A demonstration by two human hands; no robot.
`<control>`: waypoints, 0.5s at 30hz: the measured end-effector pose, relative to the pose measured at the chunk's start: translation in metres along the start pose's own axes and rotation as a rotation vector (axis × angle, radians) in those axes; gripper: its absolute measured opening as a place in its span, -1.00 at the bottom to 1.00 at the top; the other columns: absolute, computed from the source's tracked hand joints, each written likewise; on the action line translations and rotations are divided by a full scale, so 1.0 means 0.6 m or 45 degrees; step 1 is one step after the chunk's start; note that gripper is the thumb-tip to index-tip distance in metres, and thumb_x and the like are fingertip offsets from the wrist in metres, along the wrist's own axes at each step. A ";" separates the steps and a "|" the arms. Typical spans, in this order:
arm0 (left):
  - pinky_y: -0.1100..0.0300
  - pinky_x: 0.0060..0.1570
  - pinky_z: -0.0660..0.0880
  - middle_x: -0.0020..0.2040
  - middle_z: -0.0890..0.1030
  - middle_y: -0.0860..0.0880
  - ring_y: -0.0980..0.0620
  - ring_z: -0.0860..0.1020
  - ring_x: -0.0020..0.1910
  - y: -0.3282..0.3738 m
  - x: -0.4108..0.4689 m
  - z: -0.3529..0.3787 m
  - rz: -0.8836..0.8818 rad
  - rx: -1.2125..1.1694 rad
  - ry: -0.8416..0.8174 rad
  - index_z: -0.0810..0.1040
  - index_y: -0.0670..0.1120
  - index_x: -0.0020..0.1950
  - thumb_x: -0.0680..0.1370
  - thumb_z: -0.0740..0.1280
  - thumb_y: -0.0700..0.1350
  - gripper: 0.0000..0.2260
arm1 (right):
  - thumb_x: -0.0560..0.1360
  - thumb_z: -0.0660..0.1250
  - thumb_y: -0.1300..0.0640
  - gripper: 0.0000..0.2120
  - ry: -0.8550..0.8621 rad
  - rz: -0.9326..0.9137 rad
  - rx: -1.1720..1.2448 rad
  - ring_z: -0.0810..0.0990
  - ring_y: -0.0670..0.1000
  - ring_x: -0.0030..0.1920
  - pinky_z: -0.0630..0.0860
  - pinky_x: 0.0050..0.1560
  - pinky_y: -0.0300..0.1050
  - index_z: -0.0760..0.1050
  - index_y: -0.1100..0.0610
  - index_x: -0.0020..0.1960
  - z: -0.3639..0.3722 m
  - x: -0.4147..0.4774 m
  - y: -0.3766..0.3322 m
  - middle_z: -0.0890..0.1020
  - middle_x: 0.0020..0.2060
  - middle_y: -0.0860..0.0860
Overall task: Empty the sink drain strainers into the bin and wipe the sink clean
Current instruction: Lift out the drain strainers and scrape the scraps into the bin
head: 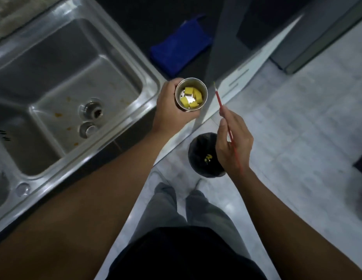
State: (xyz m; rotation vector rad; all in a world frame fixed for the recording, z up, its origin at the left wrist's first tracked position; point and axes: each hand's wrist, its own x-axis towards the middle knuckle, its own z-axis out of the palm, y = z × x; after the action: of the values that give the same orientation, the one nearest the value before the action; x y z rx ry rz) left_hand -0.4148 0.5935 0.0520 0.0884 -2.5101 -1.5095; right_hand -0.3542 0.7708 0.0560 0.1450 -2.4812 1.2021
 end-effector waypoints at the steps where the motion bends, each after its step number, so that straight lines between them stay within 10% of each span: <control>1: 0.10 0.15 0.57 0.18 0.59 -0.02 0.06 0.57 0.17 0.004 -0.013 0.022 0.009 -0.008 -0.047 0.50 -0.12 0.28 0.24 0.66 -0.01 -0.33 | 0.65 0.20 0.25 -0.70 0.019 0.051 -0.018 0.64 0.08 0.18 0.59 0.20 0.01 0.54 0.29 0.34 -0.014 -0.012 0.014 0.66 0.18 0.17; 15: 0.03 0.26 0.57 0.31 0.57 -0.02 -0.02 0.52 0.31 -0.125 -0.135 0.222 -0.152 0.319 -0.680 0.43 -0.04 0.40 0.29 0.66 -0.08 -0.26 | 0.50 0.40 0.32 -0.79 -0.013 0.320 0.062 0.68 -0.13 -0.04 0.64 0.01 -0.25 0.70 0.21 0.11 -0.092 -0.182 0.188 0.72 0.00 0.05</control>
State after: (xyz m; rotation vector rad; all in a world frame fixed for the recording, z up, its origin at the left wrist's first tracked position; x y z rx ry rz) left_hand -0.3681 0.6863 -0.0861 -0.1498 -3.1603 -1.3938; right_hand -0.2658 0.8765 -0.0373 -0.1532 -2.5371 1.3634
